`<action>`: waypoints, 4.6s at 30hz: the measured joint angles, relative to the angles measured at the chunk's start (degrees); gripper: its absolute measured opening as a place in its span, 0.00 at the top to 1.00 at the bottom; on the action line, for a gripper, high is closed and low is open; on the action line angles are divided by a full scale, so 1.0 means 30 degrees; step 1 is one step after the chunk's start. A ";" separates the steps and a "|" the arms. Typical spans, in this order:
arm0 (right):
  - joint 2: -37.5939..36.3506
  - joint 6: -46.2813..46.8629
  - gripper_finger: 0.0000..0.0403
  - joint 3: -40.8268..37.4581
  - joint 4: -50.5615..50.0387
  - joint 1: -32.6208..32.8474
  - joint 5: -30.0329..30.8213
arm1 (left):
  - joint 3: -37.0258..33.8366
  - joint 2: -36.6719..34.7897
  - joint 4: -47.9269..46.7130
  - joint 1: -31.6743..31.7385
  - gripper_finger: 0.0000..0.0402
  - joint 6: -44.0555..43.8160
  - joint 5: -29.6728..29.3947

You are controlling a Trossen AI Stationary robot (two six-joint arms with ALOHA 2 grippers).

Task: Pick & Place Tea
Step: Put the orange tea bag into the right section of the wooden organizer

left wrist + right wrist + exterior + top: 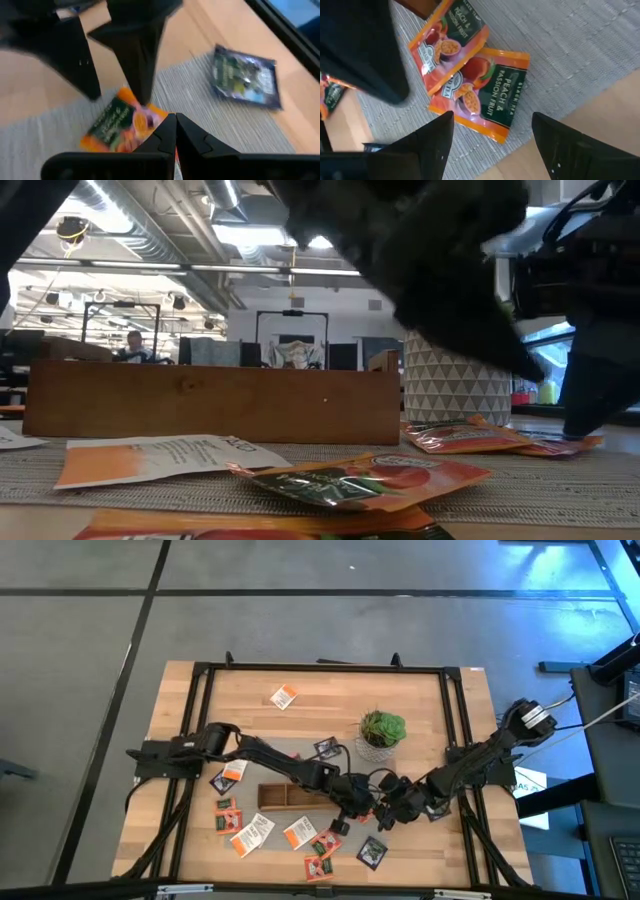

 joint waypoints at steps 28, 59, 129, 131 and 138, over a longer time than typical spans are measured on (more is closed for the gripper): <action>0.1216 0.0629 0.38 0.0014 0.1910 -0.0423 -0.1129 | 0.0004 0.1172 -0.0591 0.0073 1.00 -0.0776 0.0396; 0.0012 -0.1554 0.98 -0.0022 0.0784 -0.0423 -0.1466 | 0.0651 0.1178 -0.1017 0.0379 0.99 -0.0936 0.1083; 0.5183 -2.1621 1.00 1.4281 -0.9201 -0.7817 -0.3645 | -1.8272 -1.9156 0.5490 0.0896 0.98 -0.4492 -0.8612; 0.5780 -2.1643 1.00 1.4627 -0.9431 -0.7817 -0.3867 | -1.8272 -1.9156 0.5385 0.0896 0.97 -0.4519 -0.8617; 0.6915 -2.1611 0.99 1.4863 -0.9461 -0.7817 -0.3853 | -1.8272 -1.9156 0.5343 0.0896 0.97 -0.4521 -0.8610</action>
